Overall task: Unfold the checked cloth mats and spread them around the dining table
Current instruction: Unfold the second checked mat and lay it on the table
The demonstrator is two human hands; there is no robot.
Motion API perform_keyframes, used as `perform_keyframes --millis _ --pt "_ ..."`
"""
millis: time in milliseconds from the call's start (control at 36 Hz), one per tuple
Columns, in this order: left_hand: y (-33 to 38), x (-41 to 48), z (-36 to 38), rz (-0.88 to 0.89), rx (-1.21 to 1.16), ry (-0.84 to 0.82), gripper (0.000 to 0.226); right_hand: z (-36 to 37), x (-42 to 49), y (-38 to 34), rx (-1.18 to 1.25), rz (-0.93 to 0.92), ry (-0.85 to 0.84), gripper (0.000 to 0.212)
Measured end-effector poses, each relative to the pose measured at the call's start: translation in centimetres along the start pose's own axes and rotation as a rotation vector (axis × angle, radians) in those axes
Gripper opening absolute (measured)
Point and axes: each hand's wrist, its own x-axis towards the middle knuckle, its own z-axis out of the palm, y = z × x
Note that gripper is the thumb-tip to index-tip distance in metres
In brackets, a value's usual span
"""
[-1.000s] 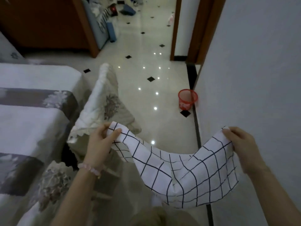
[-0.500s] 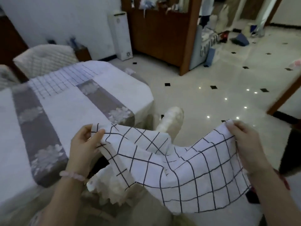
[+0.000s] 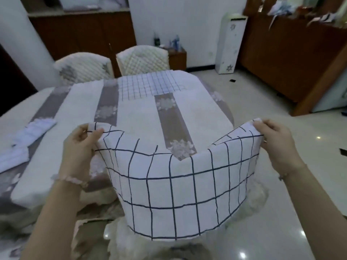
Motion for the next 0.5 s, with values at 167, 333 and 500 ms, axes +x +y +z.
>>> perform_keyframes --millis 167,333,500 --pt "-3.0 5.4 -1.6 -0.063 0.011 0.092 0.029 5.0 6.5 1.9 0.032 0.073 -0.066 0.013" --pt "-6.4 9.3 -0.8 -0.1 0.013 0.167 0.032 8.2 12.1 4.6 -0.014 0.135 -0.079 0.015" --pt "-8.7 12.8 -0.1 -0.19 0.112 0.196 0.052 9.6 17.2 7.9 -0.134 0.122 -0.052 0.023"
